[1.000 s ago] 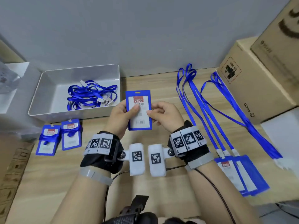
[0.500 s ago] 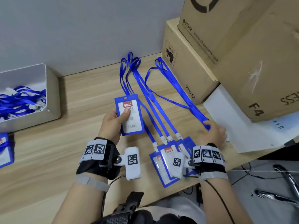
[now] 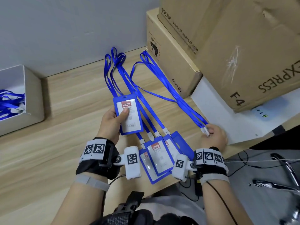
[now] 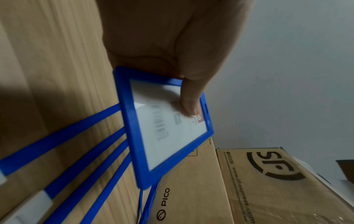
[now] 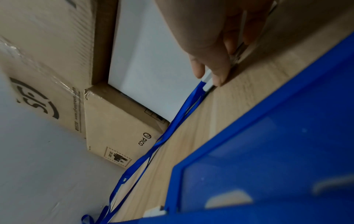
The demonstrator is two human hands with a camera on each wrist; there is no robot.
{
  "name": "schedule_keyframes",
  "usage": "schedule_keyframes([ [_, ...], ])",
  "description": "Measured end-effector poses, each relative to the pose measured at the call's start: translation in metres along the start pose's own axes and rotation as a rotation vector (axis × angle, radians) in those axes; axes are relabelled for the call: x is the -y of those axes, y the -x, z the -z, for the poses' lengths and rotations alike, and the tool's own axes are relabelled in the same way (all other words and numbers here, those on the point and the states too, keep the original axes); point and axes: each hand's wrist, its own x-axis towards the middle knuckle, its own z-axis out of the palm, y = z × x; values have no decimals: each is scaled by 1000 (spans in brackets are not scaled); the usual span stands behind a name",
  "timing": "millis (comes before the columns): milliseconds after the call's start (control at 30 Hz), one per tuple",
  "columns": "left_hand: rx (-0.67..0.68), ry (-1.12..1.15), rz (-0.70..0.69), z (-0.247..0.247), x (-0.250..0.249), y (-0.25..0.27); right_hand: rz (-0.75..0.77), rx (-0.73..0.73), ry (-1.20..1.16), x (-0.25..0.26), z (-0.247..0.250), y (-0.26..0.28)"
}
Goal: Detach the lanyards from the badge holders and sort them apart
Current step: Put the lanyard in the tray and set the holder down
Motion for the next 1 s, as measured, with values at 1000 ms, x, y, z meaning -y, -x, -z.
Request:
schedule_keyframes([
  [1000, -155, 150, -187, 153, -69, 51, 355, 886, -1199, 300, -24, 149],
])
